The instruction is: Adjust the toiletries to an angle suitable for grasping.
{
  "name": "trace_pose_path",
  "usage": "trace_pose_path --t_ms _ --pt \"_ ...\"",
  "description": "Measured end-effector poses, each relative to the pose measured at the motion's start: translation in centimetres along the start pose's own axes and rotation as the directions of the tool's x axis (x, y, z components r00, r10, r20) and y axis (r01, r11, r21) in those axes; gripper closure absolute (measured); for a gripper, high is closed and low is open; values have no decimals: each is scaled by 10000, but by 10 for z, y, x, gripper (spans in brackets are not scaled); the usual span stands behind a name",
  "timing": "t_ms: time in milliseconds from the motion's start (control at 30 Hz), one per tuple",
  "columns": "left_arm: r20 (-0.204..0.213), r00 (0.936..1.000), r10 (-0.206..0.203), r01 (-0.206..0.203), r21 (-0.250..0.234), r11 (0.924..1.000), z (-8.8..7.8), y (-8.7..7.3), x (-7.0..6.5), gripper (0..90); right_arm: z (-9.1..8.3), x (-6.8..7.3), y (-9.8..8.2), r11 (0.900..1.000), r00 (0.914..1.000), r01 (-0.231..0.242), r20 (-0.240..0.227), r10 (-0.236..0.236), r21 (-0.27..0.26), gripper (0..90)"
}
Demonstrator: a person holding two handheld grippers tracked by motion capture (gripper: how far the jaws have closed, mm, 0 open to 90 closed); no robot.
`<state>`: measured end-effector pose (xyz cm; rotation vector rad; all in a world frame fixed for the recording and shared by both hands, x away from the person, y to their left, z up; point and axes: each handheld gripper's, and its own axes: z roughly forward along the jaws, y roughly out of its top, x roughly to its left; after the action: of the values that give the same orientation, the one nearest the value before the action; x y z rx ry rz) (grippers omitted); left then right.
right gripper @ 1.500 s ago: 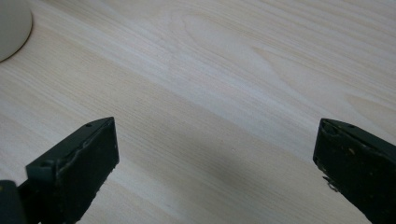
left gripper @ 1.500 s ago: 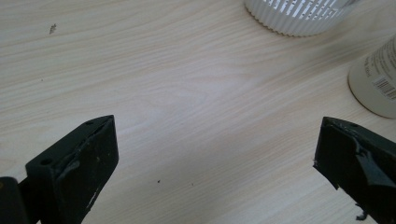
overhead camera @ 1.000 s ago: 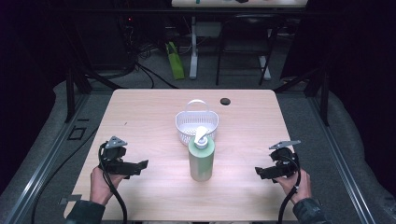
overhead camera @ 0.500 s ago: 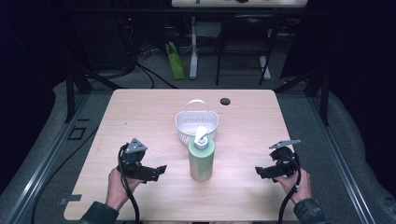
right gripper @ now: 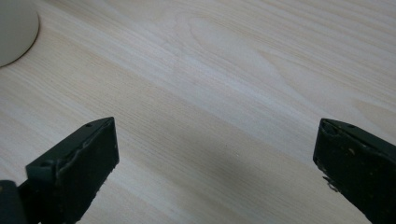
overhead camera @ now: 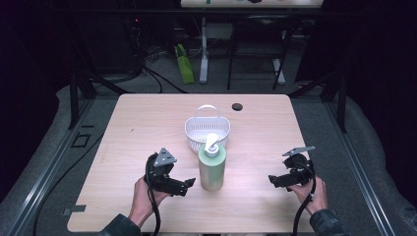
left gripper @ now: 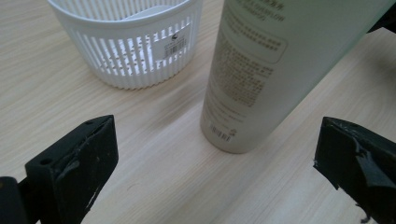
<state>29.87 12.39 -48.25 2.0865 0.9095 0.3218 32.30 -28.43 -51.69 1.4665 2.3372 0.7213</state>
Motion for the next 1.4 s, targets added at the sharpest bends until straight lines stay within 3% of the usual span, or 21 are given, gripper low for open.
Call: trace_pose_path --t_ms 600,1200,1267,1400 --pt "312 9989 347 -324 -718 9969 24 26 -31 0 0 -3 -1 10000 10000 -19 25 19 -3 0" --pt "-269 9990 349 -387 -1541 9873 45 38 -44 5 -2 -5 -3 9999 9998 -167 66 167 -32 0" --pt "-258 9990 359 -395 -1578 9867 46 38 -45 79 -2 -5 -4 9998 9998 -180 54 180 -41 0" --pt "-323 9988 363 -411 -1649 9854 46 38 -45 113 -2 -5 -3 9999 9998 -168 60 168 -22 0"
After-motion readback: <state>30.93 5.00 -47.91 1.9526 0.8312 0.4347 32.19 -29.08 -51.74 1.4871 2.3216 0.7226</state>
